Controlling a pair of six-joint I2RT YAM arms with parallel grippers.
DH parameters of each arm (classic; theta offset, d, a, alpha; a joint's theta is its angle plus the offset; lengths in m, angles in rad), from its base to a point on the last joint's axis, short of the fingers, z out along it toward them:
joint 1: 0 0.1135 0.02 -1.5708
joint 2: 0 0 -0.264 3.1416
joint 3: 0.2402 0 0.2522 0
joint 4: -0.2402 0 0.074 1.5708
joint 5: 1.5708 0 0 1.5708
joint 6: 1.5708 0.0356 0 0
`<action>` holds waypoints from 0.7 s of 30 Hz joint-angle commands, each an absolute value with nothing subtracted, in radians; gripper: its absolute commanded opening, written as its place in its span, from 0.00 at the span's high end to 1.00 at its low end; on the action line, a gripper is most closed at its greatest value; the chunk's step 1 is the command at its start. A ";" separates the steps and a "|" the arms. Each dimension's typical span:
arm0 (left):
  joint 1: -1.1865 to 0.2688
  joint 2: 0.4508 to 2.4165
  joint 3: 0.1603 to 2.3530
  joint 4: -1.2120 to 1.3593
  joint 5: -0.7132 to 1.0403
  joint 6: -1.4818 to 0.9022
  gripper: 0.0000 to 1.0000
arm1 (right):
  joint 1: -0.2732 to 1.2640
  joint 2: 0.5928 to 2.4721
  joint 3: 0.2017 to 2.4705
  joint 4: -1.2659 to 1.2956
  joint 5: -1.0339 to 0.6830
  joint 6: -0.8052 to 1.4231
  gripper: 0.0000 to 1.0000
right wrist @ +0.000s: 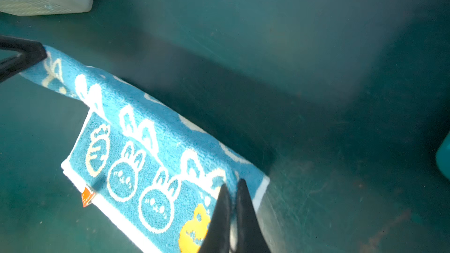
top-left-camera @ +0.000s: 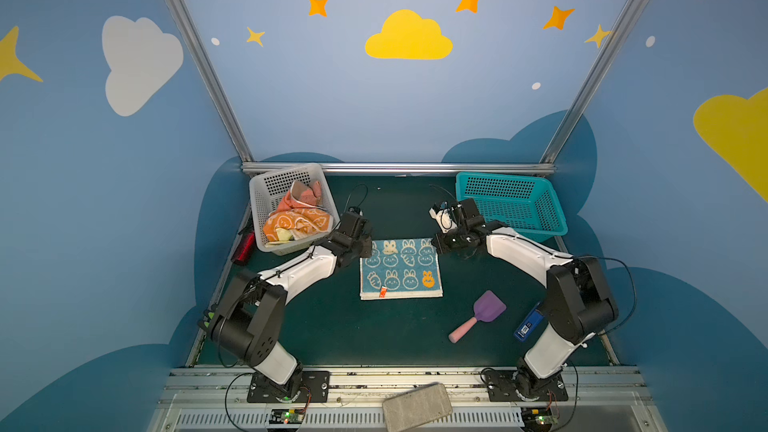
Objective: Fold and stack the towels
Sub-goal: 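Fold the far edge toward the robot with both grippers onto the near edge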
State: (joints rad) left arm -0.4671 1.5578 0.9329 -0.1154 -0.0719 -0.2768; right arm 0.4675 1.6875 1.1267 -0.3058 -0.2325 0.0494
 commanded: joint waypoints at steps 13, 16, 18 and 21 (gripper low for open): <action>-0.620 1.342 0.754 -0.233 -0.157 -0.441 0.96 | 0.534 1.463 0.865 -0.324 -0.262 0.202 1.00; -0.647 1.345 0.709 -0.215 -0.158 -0.481 0.96 | 0.563 1.461 0.828 -0.321 -0.254 0.237 1.00; -0.658 1.357 0.693 -0.210 -0.160 -0.497 0.96 | 0.581 1.463 0.804 -0.319 -0.243 0.255 1.00; -0.679 1.374 0.687 -0.216 -0.168 -0.512 0.96 | 0.598 1.463 0.784 -0.325 -0.221 0.270 1.00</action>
